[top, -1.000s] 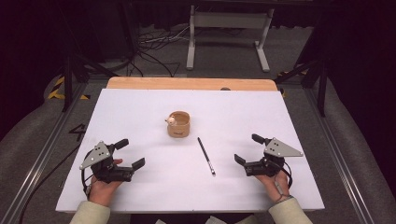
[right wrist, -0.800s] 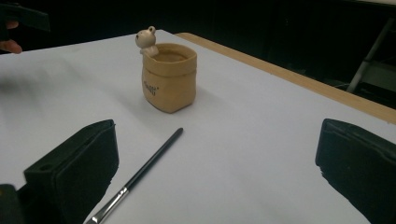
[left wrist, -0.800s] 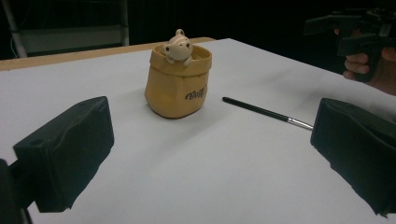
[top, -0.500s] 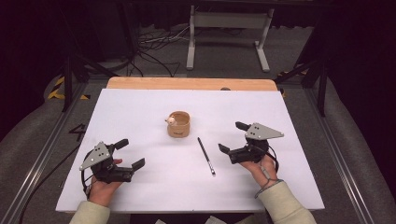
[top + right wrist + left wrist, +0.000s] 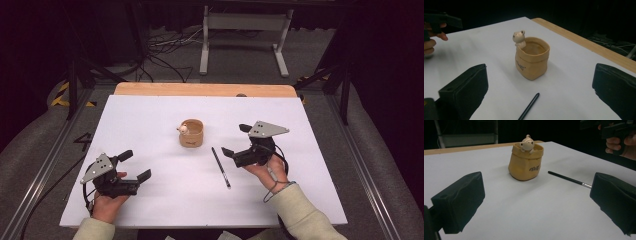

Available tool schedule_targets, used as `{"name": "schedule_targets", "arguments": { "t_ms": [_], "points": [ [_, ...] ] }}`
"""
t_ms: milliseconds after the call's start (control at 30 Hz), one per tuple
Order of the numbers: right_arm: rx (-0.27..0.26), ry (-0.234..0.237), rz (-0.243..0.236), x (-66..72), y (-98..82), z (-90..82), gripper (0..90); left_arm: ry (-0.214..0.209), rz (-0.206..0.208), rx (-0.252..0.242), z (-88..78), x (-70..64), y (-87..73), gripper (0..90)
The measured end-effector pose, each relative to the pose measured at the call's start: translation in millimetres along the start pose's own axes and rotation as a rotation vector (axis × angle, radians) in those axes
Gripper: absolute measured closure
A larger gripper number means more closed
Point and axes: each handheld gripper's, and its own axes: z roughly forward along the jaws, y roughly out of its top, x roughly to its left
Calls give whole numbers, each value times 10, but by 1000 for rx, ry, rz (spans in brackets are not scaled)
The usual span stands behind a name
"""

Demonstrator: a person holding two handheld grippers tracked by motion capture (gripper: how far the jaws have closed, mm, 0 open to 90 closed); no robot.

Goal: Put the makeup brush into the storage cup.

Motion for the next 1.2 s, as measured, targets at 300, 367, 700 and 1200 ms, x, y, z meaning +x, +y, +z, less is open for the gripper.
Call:
{"name": "schedule_targets", "arguments": {
  "t_ms": [300, 367, 700, 1200],
  "points": [
    [219, 41, -81, 39, 160, 166, 88, -5, 3, 13, -27, -15, -14, 1],
    [243, 52, -90, 42, 183, 181, 94, 2, -1, 12, -36, -15, -17, 1],
    [445, 73, -103, 53, 329, 348, 172, -10, 4, 28, -23, -21, -27, 1],
    [672, 76, -130, 47, 448, 615, 226, -35, -17, 13, -24, -15, -12, 0]
  ]
}}
